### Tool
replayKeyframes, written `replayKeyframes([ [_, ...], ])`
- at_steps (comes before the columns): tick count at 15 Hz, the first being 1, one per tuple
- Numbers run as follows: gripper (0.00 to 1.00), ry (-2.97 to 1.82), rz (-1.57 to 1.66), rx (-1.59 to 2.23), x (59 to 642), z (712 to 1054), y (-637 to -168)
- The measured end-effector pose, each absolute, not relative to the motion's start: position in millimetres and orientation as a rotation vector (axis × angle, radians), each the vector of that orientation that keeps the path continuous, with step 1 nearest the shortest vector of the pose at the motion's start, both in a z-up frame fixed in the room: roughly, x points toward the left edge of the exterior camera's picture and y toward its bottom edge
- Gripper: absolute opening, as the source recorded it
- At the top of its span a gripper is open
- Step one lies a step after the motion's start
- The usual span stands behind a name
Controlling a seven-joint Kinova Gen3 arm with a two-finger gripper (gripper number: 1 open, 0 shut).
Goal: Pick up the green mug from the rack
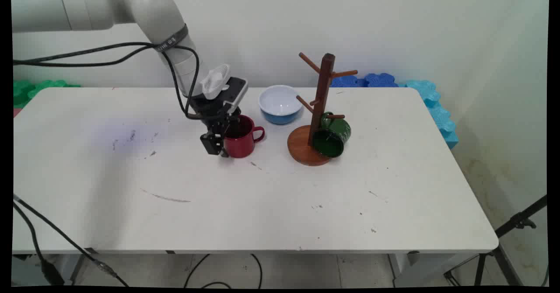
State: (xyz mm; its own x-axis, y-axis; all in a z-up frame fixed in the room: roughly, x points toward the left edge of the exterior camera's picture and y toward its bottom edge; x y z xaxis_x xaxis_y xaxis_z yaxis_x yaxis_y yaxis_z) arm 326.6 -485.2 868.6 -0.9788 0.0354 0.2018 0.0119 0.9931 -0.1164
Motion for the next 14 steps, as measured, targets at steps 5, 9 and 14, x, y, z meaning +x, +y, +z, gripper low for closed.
replayKeyframes([
  [5,1.00,-2.803,0.192,0.112,323,901,-474],
  [9,1.00,-2.657,0.226,0.216,324,946,-460],
  [14,1.00,-2.473,0.263,0.378,327,986,-441],
])
